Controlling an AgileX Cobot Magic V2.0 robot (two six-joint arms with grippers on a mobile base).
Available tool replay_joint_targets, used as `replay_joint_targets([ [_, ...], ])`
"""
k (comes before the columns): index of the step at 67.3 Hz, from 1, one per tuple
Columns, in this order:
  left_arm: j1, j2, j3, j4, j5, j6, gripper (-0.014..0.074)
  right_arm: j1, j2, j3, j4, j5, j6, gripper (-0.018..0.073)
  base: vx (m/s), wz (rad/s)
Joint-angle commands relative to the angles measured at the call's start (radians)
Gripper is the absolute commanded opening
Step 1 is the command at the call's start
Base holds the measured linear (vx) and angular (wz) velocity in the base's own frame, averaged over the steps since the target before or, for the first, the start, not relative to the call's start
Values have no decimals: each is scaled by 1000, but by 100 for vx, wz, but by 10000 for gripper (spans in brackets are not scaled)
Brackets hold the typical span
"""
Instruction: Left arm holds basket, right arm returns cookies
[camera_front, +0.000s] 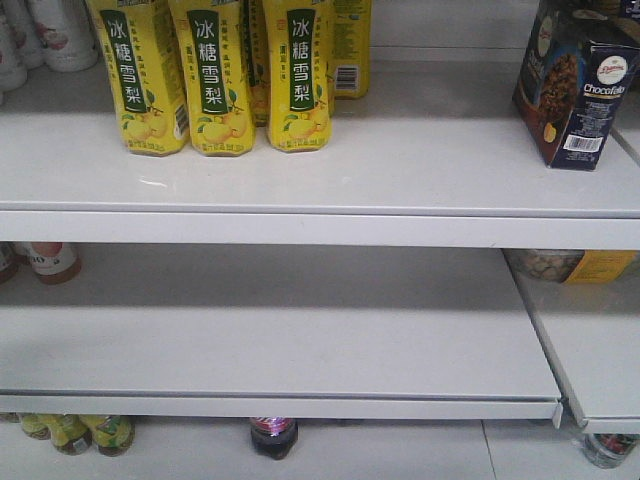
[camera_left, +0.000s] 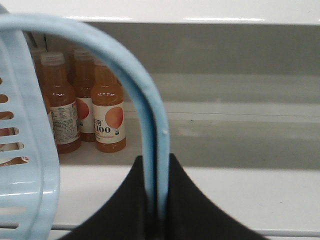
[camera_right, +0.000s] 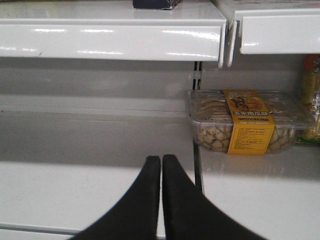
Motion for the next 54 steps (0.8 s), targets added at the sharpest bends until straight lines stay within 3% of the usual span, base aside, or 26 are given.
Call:
replay_joint_targets([
  [1, -1, -18, -25, 16, -99, 9, -6, -55, -8, 27, 128, -154, -113, -8, 0, 0],
  [8, -1, -18, -25, 16, -99, 9, -6, -111, -53, 100, 311, -253, -277, -8, 0, 0],
  [14, -1, -18, -25, 16, -99, 9, -6, -124, -97, 145, 370, -287, -335, -8, 0, 0],
  [38, -1, -18, -25, 16, -99, 9, -6, -124, -211, 173, 315, -201, -339, -8, 0, 0],
  [54, -1, -18, -25, 16, -99, 9, -6, -124, -211, 173, 241, -200, -234, -8, 0, 0],
])
